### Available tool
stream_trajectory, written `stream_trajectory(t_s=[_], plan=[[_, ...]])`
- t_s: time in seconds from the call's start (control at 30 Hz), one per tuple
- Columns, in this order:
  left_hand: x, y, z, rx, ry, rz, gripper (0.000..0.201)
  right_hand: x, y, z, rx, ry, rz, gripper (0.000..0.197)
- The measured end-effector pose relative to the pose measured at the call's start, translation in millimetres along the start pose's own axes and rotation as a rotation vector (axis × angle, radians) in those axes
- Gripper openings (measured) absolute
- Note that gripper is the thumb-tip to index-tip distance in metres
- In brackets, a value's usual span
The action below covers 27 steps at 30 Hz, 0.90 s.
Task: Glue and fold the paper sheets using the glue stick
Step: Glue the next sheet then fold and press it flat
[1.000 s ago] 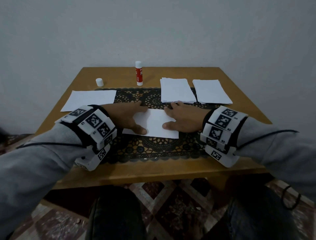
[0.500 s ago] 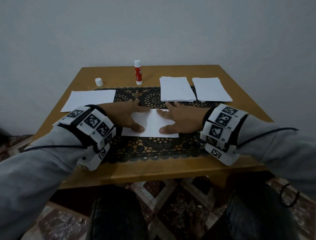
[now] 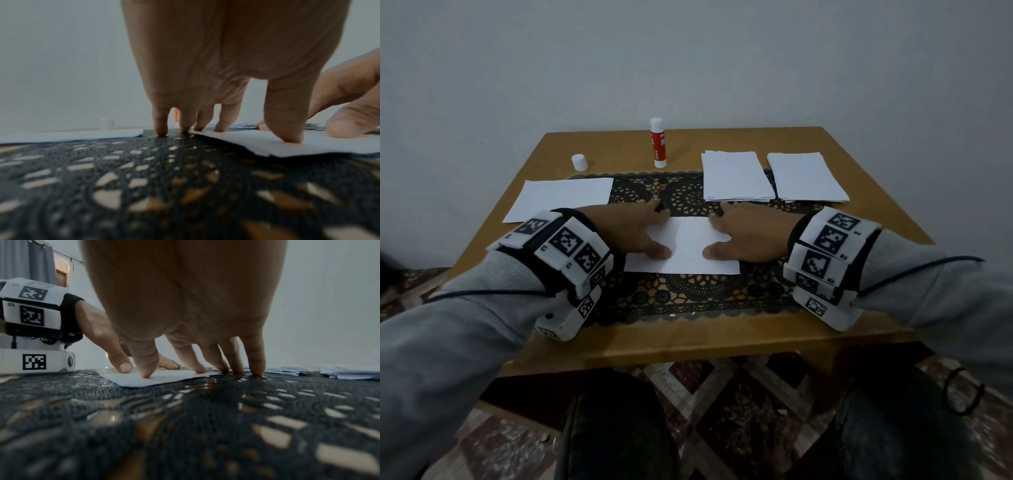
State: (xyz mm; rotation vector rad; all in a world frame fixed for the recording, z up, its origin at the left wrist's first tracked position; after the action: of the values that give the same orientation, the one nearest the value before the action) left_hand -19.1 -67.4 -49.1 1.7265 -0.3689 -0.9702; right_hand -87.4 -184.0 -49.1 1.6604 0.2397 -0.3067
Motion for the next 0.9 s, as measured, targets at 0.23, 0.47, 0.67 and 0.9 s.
stream_trajectory(t_s=[0.23,0.47,0.67,0.9], plan=[[1.5,-2.6,-1.5,0.015,0.017,-0.025,0.085,-4.5,-10.3,-1.4,-0.014,-0.005,-0.086,0.074],[0.0,-4.6,3.4,-0.041,-0.047,-0.047,0.078,3.3,-2.8,3.3,0.006,-0.017,-0.005,0.078],[4.3,-3.1,-0.2,0.028,0.002,-0.018,0.089,1.6,3.9,-2.4,0.01,0.044,0.055,0.059],[1.8,21.5,-13.2,-0.119,0.005,0.274,0.065,-1.8,25.0,-3.5,0.142,0.104,0.277,0.055]])
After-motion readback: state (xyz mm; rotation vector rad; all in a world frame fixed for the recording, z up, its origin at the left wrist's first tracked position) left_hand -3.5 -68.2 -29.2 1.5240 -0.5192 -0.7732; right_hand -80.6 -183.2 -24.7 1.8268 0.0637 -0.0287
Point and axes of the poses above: each hand's wrist, its own x-axis towards the middle knuckle, its own y-axis out of the back of the hand, z = x × y, the point moved 9 cm from there along x, towards the middle knuckle, and after that the axes turned 9 degrees about x, right-handed, at the moved point
